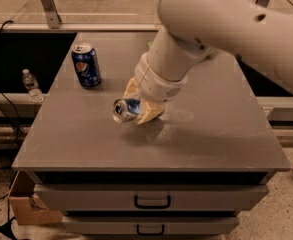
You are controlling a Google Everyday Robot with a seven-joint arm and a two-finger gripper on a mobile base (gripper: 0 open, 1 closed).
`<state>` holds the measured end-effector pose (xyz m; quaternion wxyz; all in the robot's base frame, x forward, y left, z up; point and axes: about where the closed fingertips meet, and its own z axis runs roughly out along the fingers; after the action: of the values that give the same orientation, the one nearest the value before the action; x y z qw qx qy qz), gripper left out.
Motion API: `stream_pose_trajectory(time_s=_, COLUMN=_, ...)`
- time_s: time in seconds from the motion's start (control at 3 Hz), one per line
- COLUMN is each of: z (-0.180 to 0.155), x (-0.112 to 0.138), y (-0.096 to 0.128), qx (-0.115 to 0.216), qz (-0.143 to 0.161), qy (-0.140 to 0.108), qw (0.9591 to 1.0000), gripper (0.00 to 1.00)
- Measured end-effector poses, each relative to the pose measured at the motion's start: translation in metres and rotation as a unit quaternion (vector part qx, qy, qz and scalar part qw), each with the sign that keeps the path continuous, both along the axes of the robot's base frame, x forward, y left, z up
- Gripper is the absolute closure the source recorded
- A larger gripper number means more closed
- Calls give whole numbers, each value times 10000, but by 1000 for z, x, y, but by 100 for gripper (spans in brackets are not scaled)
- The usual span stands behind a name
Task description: Knock redbull can over
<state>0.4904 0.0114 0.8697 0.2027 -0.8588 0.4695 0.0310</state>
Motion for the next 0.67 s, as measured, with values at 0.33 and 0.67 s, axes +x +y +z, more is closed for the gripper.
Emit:
stream_pose_trajectory(time_s=0.33, z=-26, x=-3, y=0, qx=-1027, qz=548, qy=-296, qw=9928, gripper=100)
stream_pose_trajectory(time_s=0.67, z=-27, x=10, y=-14, qx=-1401, qz=563, qy=-580, qw=9868, gripper=82)
